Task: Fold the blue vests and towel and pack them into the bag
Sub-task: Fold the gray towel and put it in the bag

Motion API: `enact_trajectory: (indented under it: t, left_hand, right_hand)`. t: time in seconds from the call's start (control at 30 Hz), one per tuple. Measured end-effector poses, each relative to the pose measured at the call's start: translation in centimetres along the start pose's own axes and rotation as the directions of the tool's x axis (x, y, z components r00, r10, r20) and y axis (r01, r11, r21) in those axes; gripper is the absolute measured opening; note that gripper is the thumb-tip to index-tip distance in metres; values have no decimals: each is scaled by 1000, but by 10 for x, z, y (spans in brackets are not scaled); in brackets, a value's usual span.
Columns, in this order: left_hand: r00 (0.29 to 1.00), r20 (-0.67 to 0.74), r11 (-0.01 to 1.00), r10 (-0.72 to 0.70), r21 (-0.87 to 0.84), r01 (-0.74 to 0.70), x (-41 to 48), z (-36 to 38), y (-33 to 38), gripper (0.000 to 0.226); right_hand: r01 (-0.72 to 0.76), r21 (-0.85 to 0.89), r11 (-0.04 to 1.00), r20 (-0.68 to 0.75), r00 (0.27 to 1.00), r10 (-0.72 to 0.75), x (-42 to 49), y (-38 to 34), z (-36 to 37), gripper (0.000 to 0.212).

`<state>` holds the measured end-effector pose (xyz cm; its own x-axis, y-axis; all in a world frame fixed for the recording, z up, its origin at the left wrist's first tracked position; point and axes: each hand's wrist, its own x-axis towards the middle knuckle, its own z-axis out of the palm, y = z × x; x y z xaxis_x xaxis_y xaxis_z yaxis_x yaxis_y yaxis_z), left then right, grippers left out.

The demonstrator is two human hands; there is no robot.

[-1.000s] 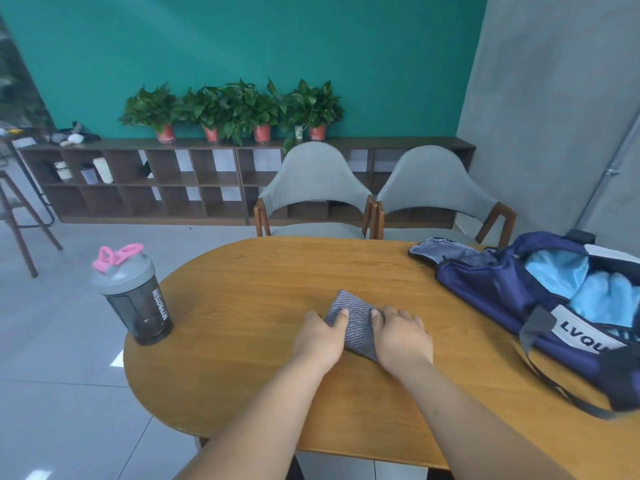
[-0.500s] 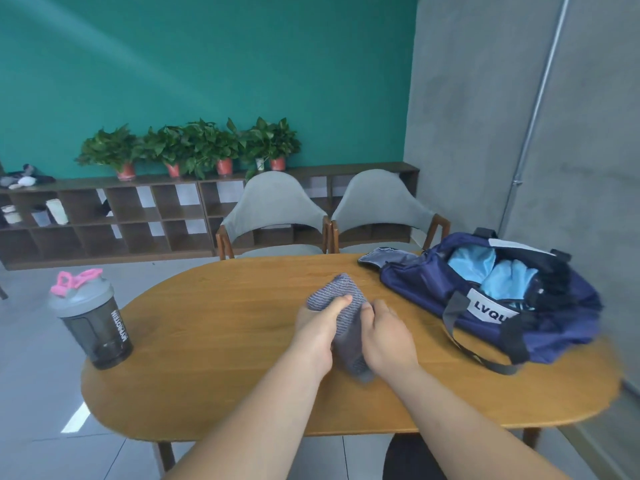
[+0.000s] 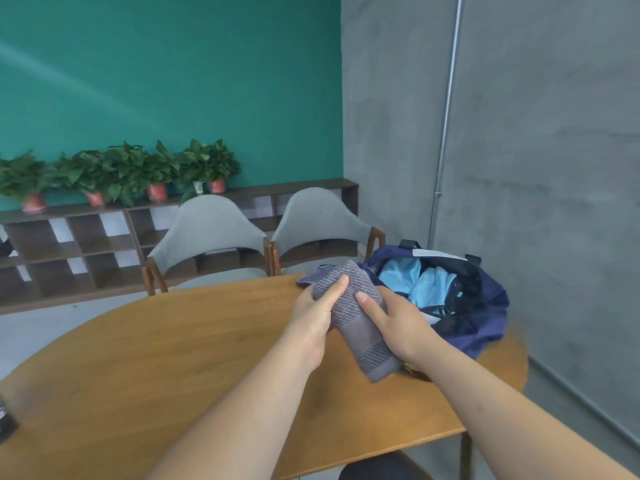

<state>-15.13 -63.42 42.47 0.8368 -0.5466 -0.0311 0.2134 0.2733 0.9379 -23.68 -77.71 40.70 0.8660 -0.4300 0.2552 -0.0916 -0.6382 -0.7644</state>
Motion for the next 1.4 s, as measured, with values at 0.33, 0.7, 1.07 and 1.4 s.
enact_trajectory:
  t: [0.33, 0.7, 1.07, 1.4]
  left_hand:
    - [989, 128, 851, 79, 507, -134, 118, 69, -19, 51]
    - [859, 504, -217, 95, 852, -476, 228, 86, -35, 45]
    - [879, 464, -350, 108, 846, -403, 263, 89, -39, 43]
    - [828, 527, -411, 192, 809, -419, 195, 42, 17, 34]
  right_hand:
    - [-46, -448, 893, -141, 990, -20, 86, 54, -96, 51]
    - [-43, -906, 420, -32, 999, 33, 153, 115, -99, 51]
    - [1, -796, 606, 93, 988, 120, 147, 153, -77, 58]
    - [280, -687, 670, 356, 934, -25, 93, 101, -58, 40]
